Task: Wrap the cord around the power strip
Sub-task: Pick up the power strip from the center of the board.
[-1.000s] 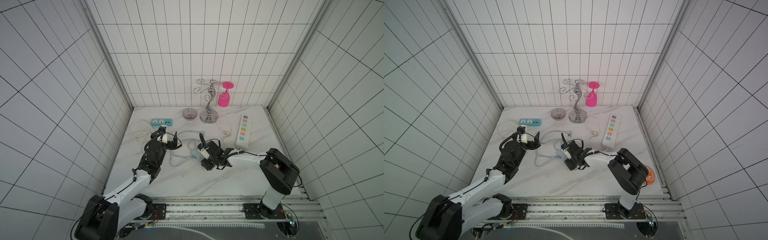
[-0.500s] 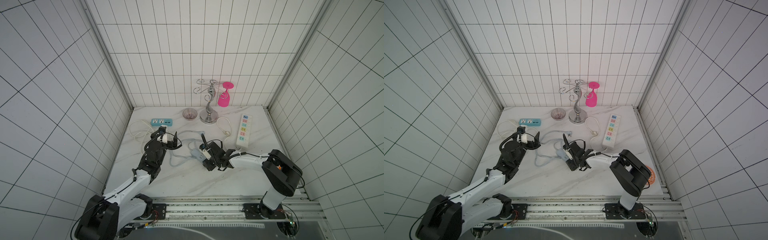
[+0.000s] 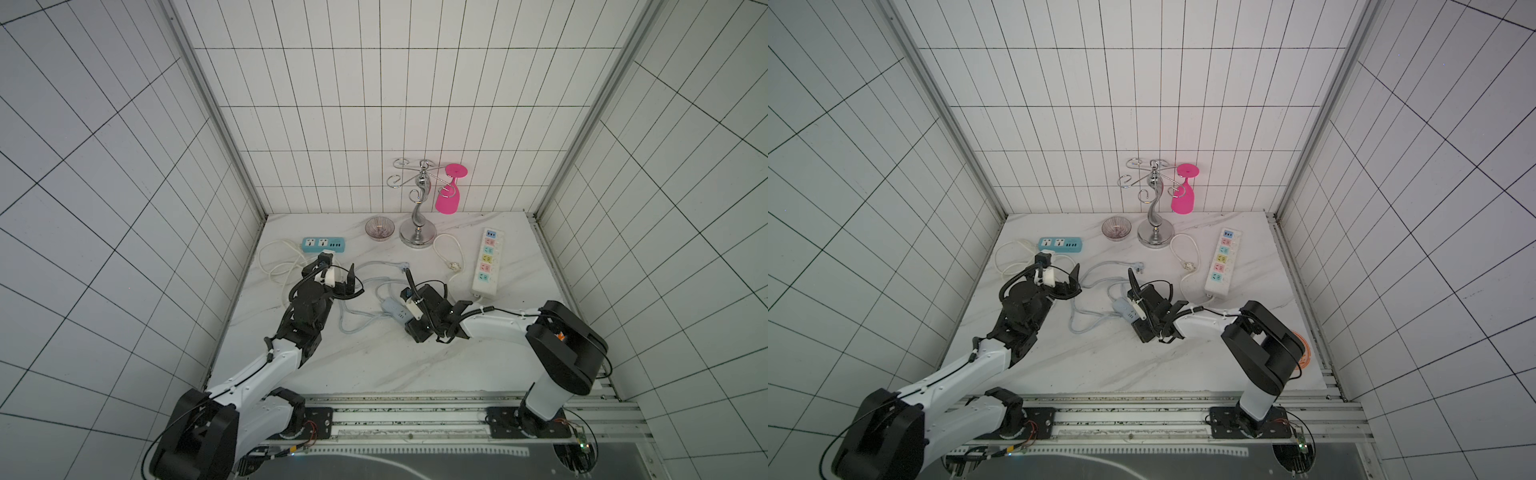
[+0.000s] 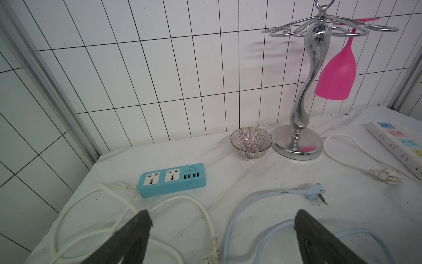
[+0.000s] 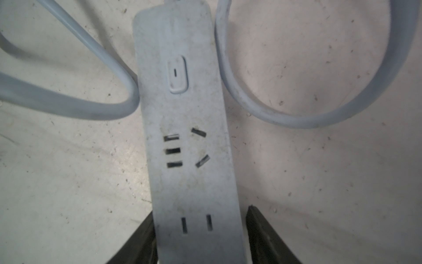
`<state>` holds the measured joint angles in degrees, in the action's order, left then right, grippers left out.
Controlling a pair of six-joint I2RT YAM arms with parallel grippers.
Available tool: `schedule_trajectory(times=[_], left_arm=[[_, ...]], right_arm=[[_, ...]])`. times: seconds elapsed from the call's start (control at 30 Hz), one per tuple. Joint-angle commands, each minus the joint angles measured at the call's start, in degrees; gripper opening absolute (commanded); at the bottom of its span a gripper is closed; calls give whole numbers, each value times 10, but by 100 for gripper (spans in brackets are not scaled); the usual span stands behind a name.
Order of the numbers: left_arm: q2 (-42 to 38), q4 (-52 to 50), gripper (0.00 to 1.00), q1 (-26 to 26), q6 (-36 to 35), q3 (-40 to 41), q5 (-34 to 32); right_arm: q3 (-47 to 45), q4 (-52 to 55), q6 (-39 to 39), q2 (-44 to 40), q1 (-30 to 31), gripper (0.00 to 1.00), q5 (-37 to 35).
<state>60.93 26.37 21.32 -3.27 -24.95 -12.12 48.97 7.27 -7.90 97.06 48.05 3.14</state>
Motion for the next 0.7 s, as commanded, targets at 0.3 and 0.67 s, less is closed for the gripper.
schedule_trajectory(times=[0.3,0.67], left_arm=[[3,14,98,2,-1,-5,8],[7,23,98,2,4,-3,15]], right_arm=[[-52,153,-63,41,11,61,47],[-45,189,-83,48,19,60,29]])
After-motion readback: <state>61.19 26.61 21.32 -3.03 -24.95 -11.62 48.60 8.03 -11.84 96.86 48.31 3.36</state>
